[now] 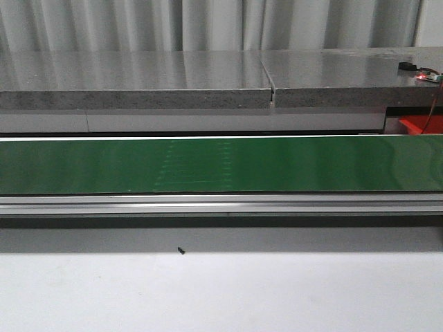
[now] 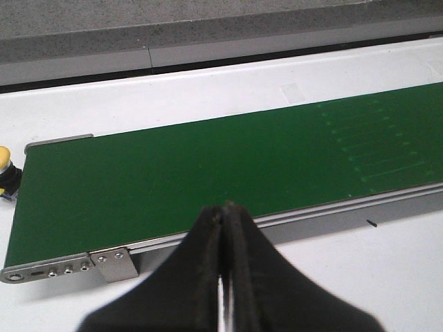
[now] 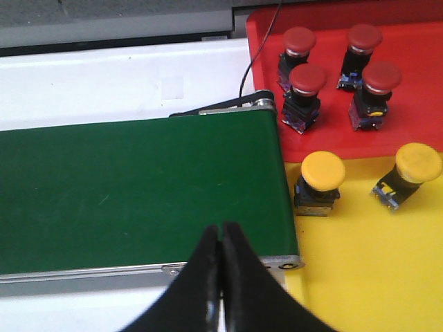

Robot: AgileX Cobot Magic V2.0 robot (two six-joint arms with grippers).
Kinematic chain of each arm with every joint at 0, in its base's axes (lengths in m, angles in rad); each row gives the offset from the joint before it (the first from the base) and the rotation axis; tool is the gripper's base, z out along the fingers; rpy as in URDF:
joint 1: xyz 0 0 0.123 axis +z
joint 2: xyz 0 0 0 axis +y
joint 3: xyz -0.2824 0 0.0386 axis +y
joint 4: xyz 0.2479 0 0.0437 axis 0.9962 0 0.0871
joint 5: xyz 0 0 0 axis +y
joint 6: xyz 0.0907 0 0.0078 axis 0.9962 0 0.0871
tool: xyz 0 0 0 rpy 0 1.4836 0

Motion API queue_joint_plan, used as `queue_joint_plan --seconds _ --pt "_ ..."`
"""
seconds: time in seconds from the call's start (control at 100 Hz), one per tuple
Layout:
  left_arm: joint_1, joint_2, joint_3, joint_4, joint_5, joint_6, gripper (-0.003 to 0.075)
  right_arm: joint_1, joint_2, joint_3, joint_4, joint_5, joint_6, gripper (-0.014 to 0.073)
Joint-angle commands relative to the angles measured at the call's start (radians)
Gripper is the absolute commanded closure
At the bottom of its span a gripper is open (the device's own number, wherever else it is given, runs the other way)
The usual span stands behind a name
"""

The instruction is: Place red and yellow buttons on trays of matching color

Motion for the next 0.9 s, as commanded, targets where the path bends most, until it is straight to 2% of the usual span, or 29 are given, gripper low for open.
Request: queue_joint_plan --seconds 0.0,0.54,0.89 --pt "-0.009 0.004 -0.024 -0.027 -0.062 -0.003 0.0739 0.011 -0.049 -0.009 -0.022 -0.05 -0.035 0.066" --pt "-0.009 0.004 -0.024 -0.027 -0.062 -0.003 0.0739 0.024 -0.329 0.179 0.059 -0.051 -0.037 0.066" --pt "-0.009 0.004 -0.022 -0.027 -0.069 -0.003 0.0739 0.024 -0.345 0.182 0.059 -0.05 -0.037 0.066"
